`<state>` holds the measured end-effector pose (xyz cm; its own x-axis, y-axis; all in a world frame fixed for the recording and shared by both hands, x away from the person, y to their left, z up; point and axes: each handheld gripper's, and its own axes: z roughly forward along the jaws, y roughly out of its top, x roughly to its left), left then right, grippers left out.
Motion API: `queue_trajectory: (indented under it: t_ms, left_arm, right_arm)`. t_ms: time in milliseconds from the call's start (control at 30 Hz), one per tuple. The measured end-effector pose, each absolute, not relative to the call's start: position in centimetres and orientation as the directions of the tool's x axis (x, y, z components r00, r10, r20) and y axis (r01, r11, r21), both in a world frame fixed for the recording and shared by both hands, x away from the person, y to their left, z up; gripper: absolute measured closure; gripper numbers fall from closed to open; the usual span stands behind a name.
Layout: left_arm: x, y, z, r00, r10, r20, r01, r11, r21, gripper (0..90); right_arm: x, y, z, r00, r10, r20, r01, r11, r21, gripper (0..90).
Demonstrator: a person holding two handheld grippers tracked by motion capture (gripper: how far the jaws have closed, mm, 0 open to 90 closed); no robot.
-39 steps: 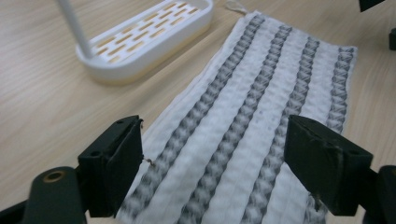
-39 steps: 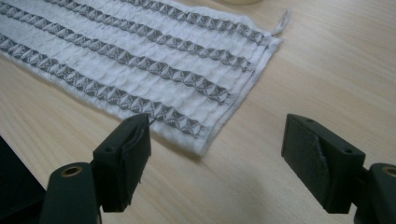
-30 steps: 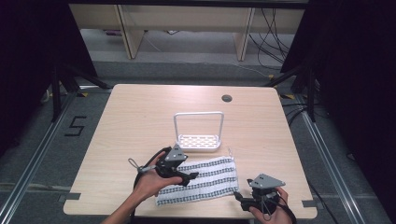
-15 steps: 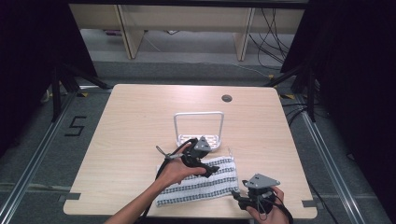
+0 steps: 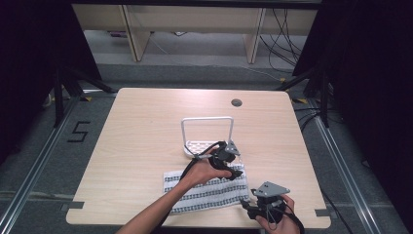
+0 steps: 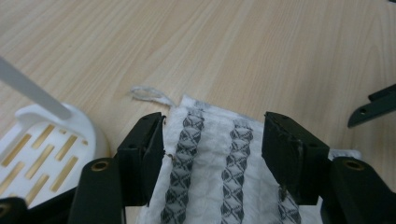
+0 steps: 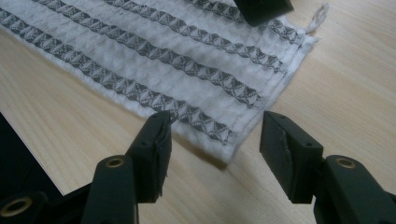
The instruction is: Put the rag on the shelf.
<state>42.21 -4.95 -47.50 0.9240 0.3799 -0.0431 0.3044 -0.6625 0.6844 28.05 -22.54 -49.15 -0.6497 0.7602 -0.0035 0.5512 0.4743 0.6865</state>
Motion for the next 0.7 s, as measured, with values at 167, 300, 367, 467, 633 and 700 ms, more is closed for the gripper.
queue_trajectory:
  t_ms: [167,300,367,467,633,700]
  left_arm:
    - [42.8,-5.9,-48.3,0.921,0.387,-0.037,0.311,-0.675,0.669,42.2]
    - [43.3,-6.3,-48.6,0.925,0.377,-0.042,0.31,-0.688,0.656,43.4]
    - [43.5,-6.6,-48.8,0.921,0.384,-0.065,0.33,-0.681,0.654,43.6]
    - [43.8,-6.8,-49.0,0.922,0.384,-0.057,0.328,-0.692,0.643,43.9]
    - [44.0,-7.1,-49.3,0.923,0.379,-0.07,0.334,-0.698,0.634,44.8]
    - [44.0,-7.2,-49.4,0.924,0.377,-0.069,0.334,-0.706,0.624,45.0]
  right_arm:
    - [28.4,-22.6,-49.1,-0.653,0.757,-0.021,0.541,0.485,0.687,45.7]
    - [28.5,-22.5,-49.2,-0.643,0.766,-0.003,0.565,0.476,0.674,46.5]
    - [28.6,-22.3,-49.3,-0.644,0.765,-0.004,0.565,0.479,0.672,47.7]
    - [28.7,-22.2,-49.4,-0.634,0.773,0.002,0.577,0.471,0.667,48.6]
    - [28.9,-22.2,-49.4,-0.632,0.775,0.003,0.58,0.47,0.665,49.3]
    - [29.0,-22.2,-49.6,-0.636,0.771,0.003,0.579,0.475,0.663,49.6]
